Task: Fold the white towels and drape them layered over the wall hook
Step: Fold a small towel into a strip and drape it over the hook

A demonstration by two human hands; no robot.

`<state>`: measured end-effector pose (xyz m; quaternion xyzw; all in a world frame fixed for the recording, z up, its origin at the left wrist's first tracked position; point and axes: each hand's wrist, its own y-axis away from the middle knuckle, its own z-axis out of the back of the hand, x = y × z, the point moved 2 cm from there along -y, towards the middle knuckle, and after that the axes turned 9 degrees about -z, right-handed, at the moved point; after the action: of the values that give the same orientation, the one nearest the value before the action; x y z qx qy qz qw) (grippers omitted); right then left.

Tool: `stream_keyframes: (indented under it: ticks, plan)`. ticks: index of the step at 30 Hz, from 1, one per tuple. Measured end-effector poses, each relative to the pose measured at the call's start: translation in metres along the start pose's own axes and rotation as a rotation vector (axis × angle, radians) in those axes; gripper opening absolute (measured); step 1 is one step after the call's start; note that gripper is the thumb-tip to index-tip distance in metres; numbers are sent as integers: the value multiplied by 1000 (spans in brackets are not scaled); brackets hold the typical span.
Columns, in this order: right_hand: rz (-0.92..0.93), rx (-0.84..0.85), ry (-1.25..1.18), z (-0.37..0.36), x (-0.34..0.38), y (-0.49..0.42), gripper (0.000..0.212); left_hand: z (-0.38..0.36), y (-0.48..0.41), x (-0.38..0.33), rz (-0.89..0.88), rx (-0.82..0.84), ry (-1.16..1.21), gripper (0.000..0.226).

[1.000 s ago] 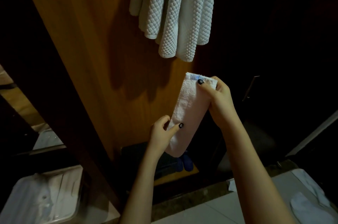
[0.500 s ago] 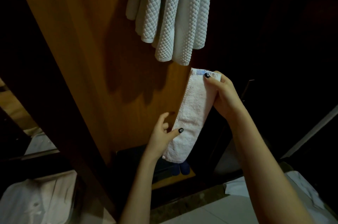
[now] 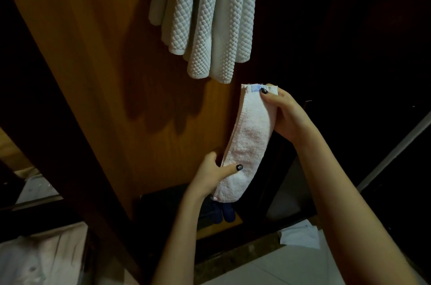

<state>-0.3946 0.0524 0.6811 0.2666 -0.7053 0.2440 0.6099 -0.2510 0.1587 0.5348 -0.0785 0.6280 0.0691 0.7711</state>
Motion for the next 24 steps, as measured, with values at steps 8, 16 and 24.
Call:
stream_keyframes:
  ticks: [8, 16, 24]
  plan:
    - [34, -131, -49, 5, -1, 5, 3, -12, -3, -4, -33, -124, 24, 100]
    - [69, -95, -33, 7, 0, 11, 5, -18, -1, 0, 13, -26, 92, 98]
    - [67, -158, -87, 13, 0, 17, 27, -8, 8, -6, -132, -60, 83, 82]
